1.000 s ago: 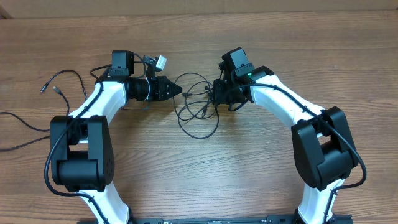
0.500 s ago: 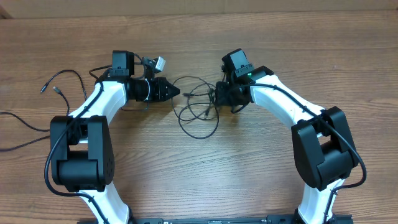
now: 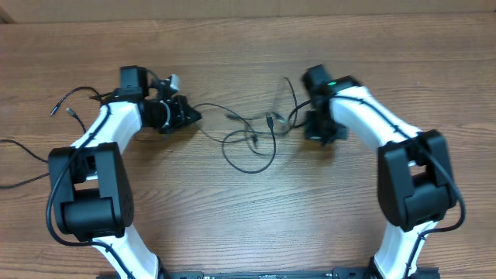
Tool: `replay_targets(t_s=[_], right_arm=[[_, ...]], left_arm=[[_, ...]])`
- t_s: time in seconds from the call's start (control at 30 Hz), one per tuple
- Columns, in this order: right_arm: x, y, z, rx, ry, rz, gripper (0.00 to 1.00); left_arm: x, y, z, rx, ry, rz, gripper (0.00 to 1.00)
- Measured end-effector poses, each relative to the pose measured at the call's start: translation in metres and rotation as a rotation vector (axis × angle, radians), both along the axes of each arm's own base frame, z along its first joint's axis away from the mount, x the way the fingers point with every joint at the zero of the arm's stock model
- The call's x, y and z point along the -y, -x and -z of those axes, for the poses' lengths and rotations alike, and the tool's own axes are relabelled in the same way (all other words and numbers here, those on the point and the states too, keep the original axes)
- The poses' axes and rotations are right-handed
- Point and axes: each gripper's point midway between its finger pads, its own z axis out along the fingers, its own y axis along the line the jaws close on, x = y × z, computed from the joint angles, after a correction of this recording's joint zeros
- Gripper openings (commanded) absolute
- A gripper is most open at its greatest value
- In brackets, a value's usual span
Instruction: Untangle cables
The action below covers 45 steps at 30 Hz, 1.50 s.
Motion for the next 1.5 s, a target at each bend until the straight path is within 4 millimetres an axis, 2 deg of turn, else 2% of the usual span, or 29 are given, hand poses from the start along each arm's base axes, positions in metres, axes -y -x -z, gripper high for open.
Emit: replay_targets(t_s=[0.1,0.2,0.3,0.33,0.43,0.53,0.7,0.83,1.03,1.1,1.23,1.5], right_arm=[[0.040,-0.003,-0.001,-0.007,0.035,0.111,0.04],[0.062,-0.003,-0.001,-0.012,0.036,0.192,0.06],[0.062,-0.004,0.001,-0.015,-0.023,0.234,0.30],[0.059,-0.006,0.001,-0.014,-0.047,0.234,0.32],[0.038,-0.013,0.001,-0.003,-0.165,0.199,0.39],[0.005,-0.025,-0.003,0.030,-0.340,0.118,0.46],[-0.051,-0.039,-0.019,0.087,-0.570,-0.015,0.47],[-0.091,-0.044,-0.032,0.133,-0.691,-0.117,0.50],[-0.137,-0.037,-0.039,0.154,-0.742,-0.241,0.43],[-0.145,-0.031,-0.037,0.140,-0.727,-0.255,0.40],[-0.155,-0.022,-0.029,0.132,-0.641,-0.261,0.41],[-0.164,-0.029,-0.021,0.220,-0.474,-0.286,0.39]], left_arm=[[-0.015,-0.002,0.002,-0.007,-0.011,-0.043,0.04],[-0.018,-0.003,0.003,-0.011,-0.018,-0.053,0.04],[-0.014,-0.002,0.003,-0.017,-0.016,-0.050,0.05],[-0.012,-0.002,0.003,-0.019,-0.016,-0.048,0.04],[-0.005,-0.002,0.002,-0.016,-0.015,-0.032,0.04],[0.007,-0.002,0.000,0.010,-0.007,0.007,0.04],[0.034,0.000,-0.009,0.061,0.040,0.104,0.04],[0.054,0.005,-0.012,0.081,0.060,0.164,0.04],[0.069,0.009,-0.015,0.093,0.074,0.207,0.04],[0.069,0.009,-0.015,0.093,0.074,0.207,0.04],[0.069,0.009,-0.015,0.093,0.077,0.208,0.04],[0.069,0.009,-0.015,0.093,0.077,0.208,0.04]])
